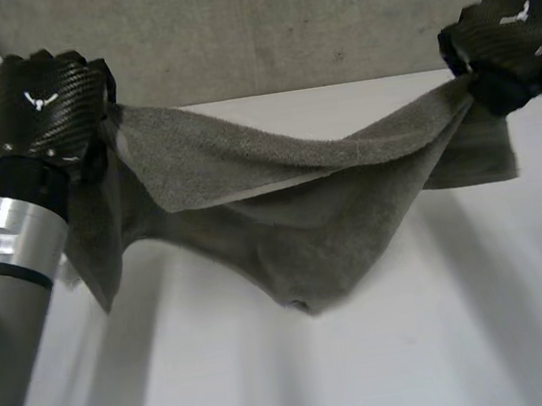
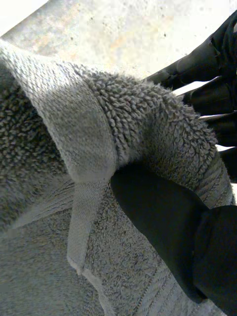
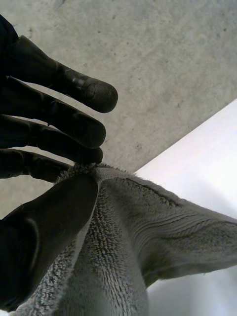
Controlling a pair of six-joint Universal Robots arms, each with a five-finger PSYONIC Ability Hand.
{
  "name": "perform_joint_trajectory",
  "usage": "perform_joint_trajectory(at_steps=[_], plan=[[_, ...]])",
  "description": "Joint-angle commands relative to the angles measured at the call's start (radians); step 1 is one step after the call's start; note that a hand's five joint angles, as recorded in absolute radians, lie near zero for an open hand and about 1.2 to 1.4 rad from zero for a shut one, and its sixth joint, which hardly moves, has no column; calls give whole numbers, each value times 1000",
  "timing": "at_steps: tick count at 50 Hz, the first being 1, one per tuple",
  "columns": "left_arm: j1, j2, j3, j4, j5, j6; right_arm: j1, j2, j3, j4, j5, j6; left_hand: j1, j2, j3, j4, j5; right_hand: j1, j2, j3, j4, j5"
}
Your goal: Fold the towel.
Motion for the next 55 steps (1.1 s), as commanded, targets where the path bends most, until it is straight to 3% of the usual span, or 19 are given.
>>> perform_joint_trajectory(at_steps=[1,7,13,18,20,23,24,25,26,27,28,29,30,31,34,44,48,55], plan=[[44,-51,26,-174,96,-3,2,90,-147,208,-9,-148,217,181,182,179,207,87,70,66,57,47],[67,-234,58,-234,105,4,54,210,-161,258,24,-259,217,181,182,179,207,87,70,66,57,47],[96,-377,166,-273,99,8,125,406,-253,275,136,-340,217,181,182,179,207,87,70,66,57,47],[107,-568,442,-308,85,8,177,563,-437,238,182,-337,217,181,182,179,207,87,70,66,57,47],[110,-599,528,-306,78,4,206,630,-585,104,224,-314,217,181,182,179,207,87,70,66,57,47],[115,-627,677,-267,53,-9,217,633,-637,-25,254,-296,217,181,182,179,207,87,70,66,57,47],[115,-627,678,-266,53,-9,220,624,-653,-186,278,-276,217,181,182,179,207,87,70,66,57,47],[112,-627,742,-206,36,-21,223,600,-626,-376,292,-256,217,181,182,179,207,87,70,66,57,47],[109,-622,786,-123,17,-45,223,599,-626,-378,292,-256,217,181,182,179,207,87,70,66,57,47],[109,-622,787,-122,16,-46,222,548,-565,-559,297,-245,217,181,182,179,207,87,70,66,57,47],[113,-610,801,-30,-8,-79,225,477,-498,-707,298,-239,217,181,182,179,207,87,70,66,57,47],[115,-584,801,61,-37,-117,225,477,-497,-708,298,-239,217,181,182,179,207,87,70,66,57,47],[115,-584,801,62,-37,-118,223,410,-436,-789,292,-242,217,181,182,179,207,87,70,66,57,47],[119,-543,792,139,-59,-150,223,409,-436,-789,292,-242,217,181,182,179,207,87,70,66,57,47],[129,-490,738,203,-74,-183,220,359,-370,-786,271,-233,217,181,182,179,207,87,70,66,57,47],[158,-505,499,182,2,-187,219,397,-238,-439,191,-233,217,181,182,179,207,87,70,66,57,47],[173,-577,401,172,65,-184,220,440,-209,-377,172,-233,217,181,182,179,207,87,70,66,57,47],[208,-695,333,96,98,-161,223,533,-89,-342,174,-228,217,181,182,179,207,87,70,66,57,47]])
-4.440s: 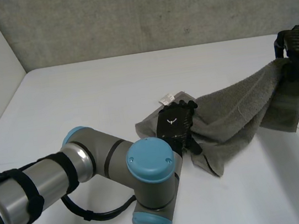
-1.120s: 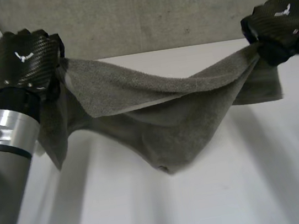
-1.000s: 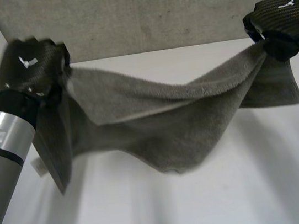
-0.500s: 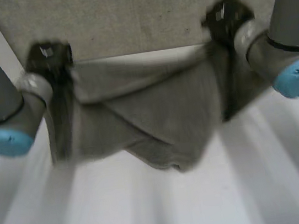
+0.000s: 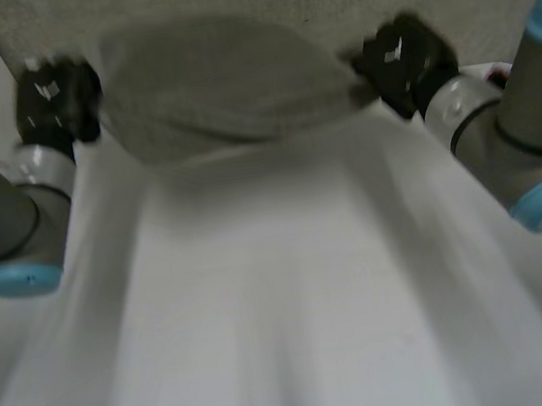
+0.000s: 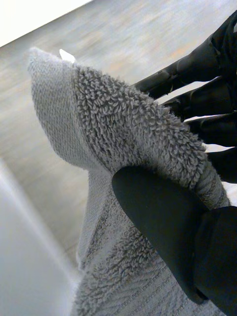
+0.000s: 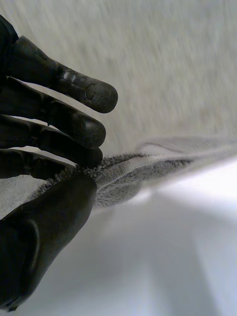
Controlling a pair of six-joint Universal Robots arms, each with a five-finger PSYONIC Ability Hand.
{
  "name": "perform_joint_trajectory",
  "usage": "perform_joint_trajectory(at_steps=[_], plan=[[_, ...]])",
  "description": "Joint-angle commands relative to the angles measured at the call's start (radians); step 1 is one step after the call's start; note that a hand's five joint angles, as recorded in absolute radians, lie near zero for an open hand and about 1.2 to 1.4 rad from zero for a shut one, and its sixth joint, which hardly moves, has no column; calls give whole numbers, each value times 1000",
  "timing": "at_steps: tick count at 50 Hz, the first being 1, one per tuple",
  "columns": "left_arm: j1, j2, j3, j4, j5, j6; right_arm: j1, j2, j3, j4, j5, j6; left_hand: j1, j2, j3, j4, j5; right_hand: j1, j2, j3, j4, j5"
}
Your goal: Fold the towel.
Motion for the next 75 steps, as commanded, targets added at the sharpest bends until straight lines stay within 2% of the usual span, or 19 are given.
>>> perform_joint_trajectory(at_steps=[1,8,12,16,18,20,21,22,23,25,39,41,42,46,53,60,62,67,75], plan=[[40,-157,-72,-105,40,34,3,91,99,30,0,3,217,179,180,178,202,87,70,66,57,44],[76,-222,-77,-222,41,152,34,224,154,52,17,8,217,179,180,178,202,87,70,66,57,44],[99,-207,-83,-244,43,227,32,221,163,52,25,14,217,179,180,178,202,87,70,66,57,44],[112,-172,-82,-250,40,234,32,168,183,53,25,57,217,179,180,178,202,87,70,66,57,44],[113,-145,-85,-250,41,235,32,146,194,53,23,78,103,65,66,64,88,87,70,66,57,44],[115,-109,-86,-250,41,237,32,129,206,53,23,100,-463,-501,-500,-502,-478,87,70,66,57,44],[115,-109,-86,-250,41,237,34,115,220,53,19,118,-466,-504,-503,-505,-482,87,70,66,57,44],[119,-98,-89,-250,41,241,34,115,220,53,19,118,-728,-766,-765,-767,-743,87,70,66,57,44],[119,-98,-89,-250,41,241,35,100,235,53,17,138,-731,-769,-767,-770,-746,87,70,66,57,44],[127,-69,-100,-256,40,243,35,85,251,52,17,152,-915,-953,-952,-954,-930,87,70,66,57,44],[116,194,-356,-264,86,241,37,63,320,35,17,287,-904,-942,-941,-943,-919,87,70,66,57,44],[100,296,-483,-264,141,238,35,57,321,36,17,319,-732,-769,-768,-771,-747,87,70,66,57,44],[100,296,-484,-264,141,238,35,57,321,36,17,319,-731,-769,-768,-770,-746,87,70,66,57,44],[45,341,-577,-268,195,227,34,22,321,41,15,349,-698,-736,-735,-737,-714,87,70,66,57,44],[-60,332,-625,-264,189,207,31,-147,312,62,11,492,-769,-807,-806,-808,-784,87,70,66,57,44],[-192,238,-557,-192,67,10,37,-202,311,98,9,550,-919,-956,-955,-958,-934,87,70,66,57,44],[-250,197,-520,-149,-20,-61,41,-221,314,110,11,588,-933,-971,-970,-972,-949,87,70,66,57,44],[-310,145,-474,-98,-127,-98,44,-236,315,113,11,626,-942,-980,-979,-981,-957,87,70,66,57,44],[-434,68,-425,-34,-187,-101,61,-234,321,113,11,631,-957,-995,-994,-996,-972,87,70,66,57,44]])
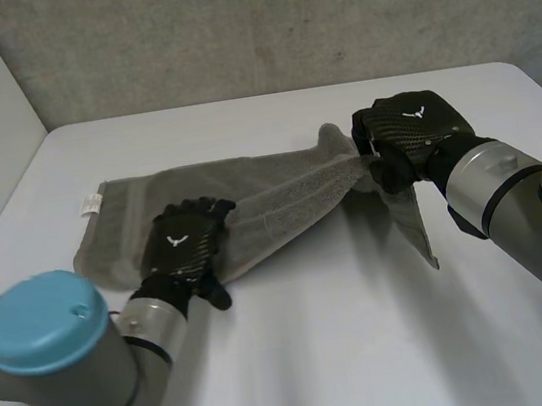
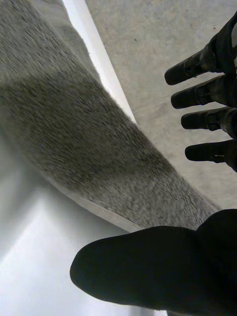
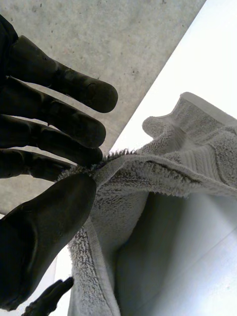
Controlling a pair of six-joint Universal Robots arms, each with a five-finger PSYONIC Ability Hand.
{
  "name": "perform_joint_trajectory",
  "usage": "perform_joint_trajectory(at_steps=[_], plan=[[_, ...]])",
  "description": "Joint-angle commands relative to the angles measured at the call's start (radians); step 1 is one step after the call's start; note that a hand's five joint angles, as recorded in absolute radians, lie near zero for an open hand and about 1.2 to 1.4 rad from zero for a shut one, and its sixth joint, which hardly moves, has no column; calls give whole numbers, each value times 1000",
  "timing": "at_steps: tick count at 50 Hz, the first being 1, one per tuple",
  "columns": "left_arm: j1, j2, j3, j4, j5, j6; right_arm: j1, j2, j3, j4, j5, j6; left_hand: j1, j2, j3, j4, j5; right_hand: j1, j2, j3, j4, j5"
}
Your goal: Fold the towel.
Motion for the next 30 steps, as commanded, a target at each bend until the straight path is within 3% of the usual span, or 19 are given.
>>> perform_joint_trajectory(at_steps=[1,12,18,23,30], plan=[[-86,-57,34,52,-44,4,17,5,7,-2,-1,1,3,6,4,4,3,87,70,66,57,41],[-226,-135,72,317,-155,17,29,7,22,-5,-4,2,9,12,10,10,9,87,70,66,57,41],[-269,-202,128,337,-187,17,29,7,24,-6,-4,2,18,21,19,19,18,87,70,66,57,41],[-286,-297,219,331,-299,19,29,7,27,-8,-4,2,32,35,34,34,33,87,70,66,57,41],[-306,-313,259,335,-377,13,31,10,27,-8,-4,2,32,35,34,34,33,87,70,66,57,41]])
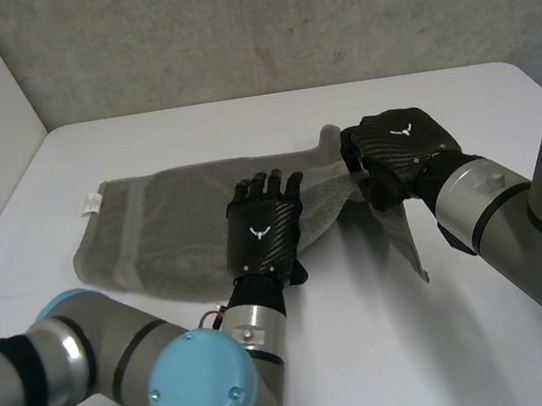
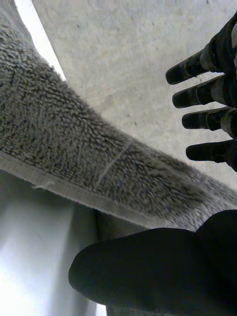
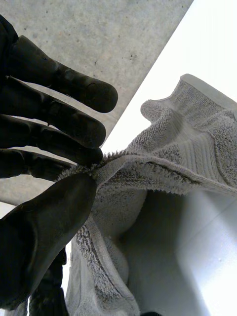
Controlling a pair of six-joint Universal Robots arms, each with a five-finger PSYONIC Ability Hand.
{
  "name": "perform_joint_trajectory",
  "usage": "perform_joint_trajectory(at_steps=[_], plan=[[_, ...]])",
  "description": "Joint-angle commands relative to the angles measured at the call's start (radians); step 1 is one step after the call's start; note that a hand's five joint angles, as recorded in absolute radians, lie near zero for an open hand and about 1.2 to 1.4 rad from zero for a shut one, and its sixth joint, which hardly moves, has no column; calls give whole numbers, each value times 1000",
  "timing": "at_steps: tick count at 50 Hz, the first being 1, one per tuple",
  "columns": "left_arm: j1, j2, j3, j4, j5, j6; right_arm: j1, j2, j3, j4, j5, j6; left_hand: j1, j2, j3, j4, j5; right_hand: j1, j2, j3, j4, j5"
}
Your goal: Fold the towel.
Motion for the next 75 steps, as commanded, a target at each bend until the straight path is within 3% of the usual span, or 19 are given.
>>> perform_joint_trajectory(at_steps=[1,7,13,17,22,24,25,31,33,34,36,40,42,44,45,46,48,62,75], plan=[[-13,-20,45,1,-84,1,1,2,0,-2,0,2,37,38,41,39,36,87,70,66,57,41],[-13,-23,48,12,-118,3,1,2,2,0,0,2,46,47,50,48,45,87,70,66,57,41],[-4,-23,52,33,-233,6,1,2,0,-2,0,0,63,65,67,66,62,87,70,66,57,41],[73,-3,45,31,-323,27,-1,2,0,-2,0,0,72,73,76,74,71,87,70,66,57,41],[130,28,29,33,-337,55,-1,2,0,0,0,-2,78,79,82,80,77,87,70,66,57,41],[217,60,6,36,-334,87,-1,2,0,0,0,-2,128,129,132,130,127,87,70,66,57,41],[217,60,6,36,-334,87,-2,2,0,0,0,-2,128,129,132,130,127,87,70,66,57,41],[340,83,-38,33,-280,113,-4,1,-1,0,-2,-3,275,276,279,277,274,87,70,66,57,41],[383,84,-64,28,-203,124,-4,1,-1,0,-3,-5,321,323,325,324,320,87,70,66,57,41],[383,84,-64,28,-202,124,-4,-1,-1,-2,-3,-5,322,323,326,324,321,87,70,66,57,41],[410,91,-95,22,-103,133,-4,1,-1,-2,-3,-5,398,399,402,400,397,87,70,66,57,41],[424,126,-144,10,-9,135,-2,1,-1,-2,-2,-5,386,388,390,389,385,87,70,66,57,41],[420,149,-161,-4,36,127,-2,1,-1,-2,0,-5,357,358,361,359,356,87,70,66,57,41],[384,184,-188,-44,118,110,-2,1,-3,-2,2,-5,118,119,122,120,117,87,70,66,57,41],[384,184,-189,-44,118,110,-2,2,-1,-2,5,-5,116,117,120,119,115,87,70,66,57,41],[349,199,-195,-63,149,98,-2,2,-1,-2,5,-5,-26,-25,-22,-24,-27,87,70,66,57,41],[309,212,-196,-77,167,86,-4,2,-1,-2,5,-5,-33,-32,-30,-31,-35,87,70,66,57,41],[134,125,-107,-90,180,9,-4,2,-1,-2,5,-5,-36,-35,-33,-34,-38,87,70,66,57,41],[58,52,-6,-81,171,-35,-7,2,-1,-3,2,-5,-36,-35,-33,-34,-38,87,70,66,57,41]])
